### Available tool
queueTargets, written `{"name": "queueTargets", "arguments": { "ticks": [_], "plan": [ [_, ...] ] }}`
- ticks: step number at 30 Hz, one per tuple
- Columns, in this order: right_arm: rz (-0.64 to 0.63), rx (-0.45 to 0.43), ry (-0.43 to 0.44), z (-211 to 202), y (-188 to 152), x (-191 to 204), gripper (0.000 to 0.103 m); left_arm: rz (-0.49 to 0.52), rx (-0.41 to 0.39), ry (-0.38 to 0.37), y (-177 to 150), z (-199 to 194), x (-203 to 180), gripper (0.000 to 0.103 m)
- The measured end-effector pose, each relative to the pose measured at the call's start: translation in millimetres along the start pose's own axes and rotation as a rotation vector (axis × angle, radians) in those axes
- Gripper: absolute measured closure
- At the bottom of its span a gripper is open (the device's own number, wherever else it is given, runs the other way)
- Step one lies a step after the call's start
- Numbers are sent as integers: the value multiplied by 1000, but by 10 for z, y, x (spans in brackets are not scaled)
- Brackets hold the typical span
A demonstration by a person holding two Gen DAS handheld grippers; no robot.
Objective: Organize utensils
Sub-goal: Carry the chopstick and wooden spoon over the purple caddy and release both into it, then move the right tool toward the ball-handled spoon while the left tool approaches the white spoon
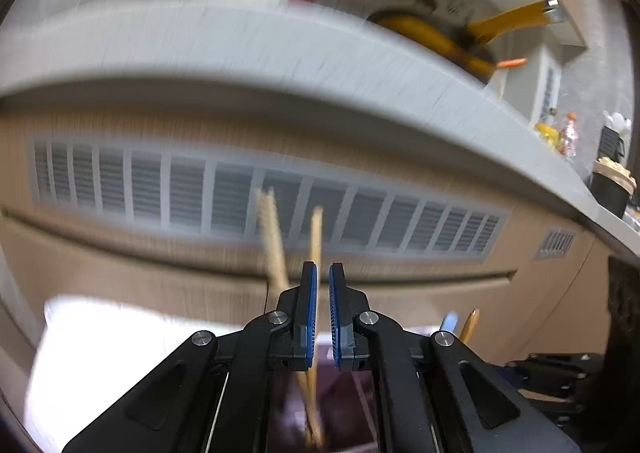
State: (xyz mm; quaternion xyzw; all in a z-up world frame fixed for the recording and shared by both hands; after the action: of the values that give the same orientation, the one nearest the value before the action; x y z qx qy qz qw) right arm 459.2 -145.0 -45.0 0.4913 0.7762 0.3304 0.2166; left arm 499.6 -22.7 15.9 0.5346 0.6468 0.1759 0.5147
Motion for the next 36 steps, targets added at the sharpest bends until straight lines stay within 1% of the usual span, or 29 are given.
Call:
{"name": "queueTargets", "arguments": {
  "ticks": [1, 2, 3, 5, 6, 7, 8, 9, 10, 11, 12, 13, 14, 15, 17, 19, 20, 21, 22, 23, 24, 25, 26, 28, 31, 34, 36],
  "plan": [
    [3, 23, 8, 66, -68, 6, 87, -18, 34, 5, -69, 24, 56, 95],
    [5, 35, -3, 98, -122, -1, 81, -31, 65, 14, -141, 23, 110, 95],
    [2, 38, -13, 105, -146, -6, 78, -31, 101, 30, -232, -7, 156, 95],
    [-11, 37, -44, 69, -204, -10, 77, -15, 131, 56, -375, -100, 251, 93],
    [-16, 35, -59, 29, -237, 0, 77, -10, 143, 77, -455, -178, 322, 86],
    [-18, 33, -69, -9, -269, 9, 75, -13, 151, 92, -506, -258, 381, 77],
    [-19, 33, -74, -53, -309, 24, 73, -28, 165, 89, -586, -374, 465, 76],
    [-21, 34, -73, -88, -340, 38, 73, -40, 177, 61, -621, -477, 504, 76],
    [-28, 32, -66, -144, -397, 97, 71, -45, 191, 42, -665, -583, 547, 74],
    [-35, 37, -59, -199, -470, 174, 70, -43, 201, 66, -721, -703, 614, 66],
    [-40, 39, -51, -245, -546, 228, 68, -39, 193, 115, -755, -819, 703, 47],
    [-54, 36, -39, -298, -623, 324, 65, -46, 173, 138, -770, -943, 776, 40],
    [-73, 38, -30, -334, -695, 425, 62, -62, 162, 133, -782, -1078, 834, 39],
    [-88, 40, -25, -354, -727, 514, 61, -71, 167, 132, -790, -1149, 869, 38],
    [-140, 52, -19, -354, -821, 703, 60, -90, 174, 144, -777, -1253, 936, 38],
    [-140, 51, -35, -370, -837, 784, 60, -101, 175, 166, -741, -1347, 967, 38],
    [-129, 46, -10, -394, -843, 831, 60, -104, 173, 166, -721, -1400, 974, 38],
    [-124, 44, 15, -406, -840, 866, 60, -103, 165, 169, -711, -1453, 980, 35],
    [-123, 43, 53, -434, -849, 943, 60, -102, 155, 180, -721, -1522, 992, 29],
    [-131, 49, 91, -451, -871, 1037, 60, -100, 153, 191, -743, -1579, 1029, 27],
    [-137, 57, 114, -442, -857, 1117, 58, -99, 160, 204, -780, -1622, 1087, 24],
    [-144, 71, 149, -434, -909, 1234, 56, -99, 173, 216, -813, -1624, 1132, 24],
    [-151, 86, 187, -416, -973, 1363, 56, -101, 193, 228, -909, -1656, 1179, 24],
    [-183, 117, 236, -362, -1038, 1623, 56, -111, 226, 244, -1056, -1644, 1275, 24],
    [-241, 159, 260, -275, -1203, 1944, 56, -154, 269, 263, -1274, -1682, 1413, 24],
    [-237, 191, 309, -192, -1297, 2159, 59, -214, 290, 296, -1425, -1774, 1611, 24],
    [-235, 205, 312, -122, -1326, 2232, 59, -239, 302, 330, -1497, -1836, 1722, 24]
  ]
}}
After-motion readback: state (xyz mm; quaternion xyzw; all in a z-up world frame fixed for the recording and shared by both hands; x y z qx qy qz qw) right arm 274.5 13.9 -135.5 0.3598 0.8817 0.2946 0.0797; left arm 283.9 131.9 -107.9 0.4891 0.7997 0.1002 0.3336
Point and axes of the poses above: each gripper's, at about its wrist camera, not at the fingertips, and z roughly the way its jaws point, x to its left, y to its top, the point moved 8 cm from there along z, roughly the way its jaws point, and after that the axes turned 15 degrees about -z, right-handed, at the moved point
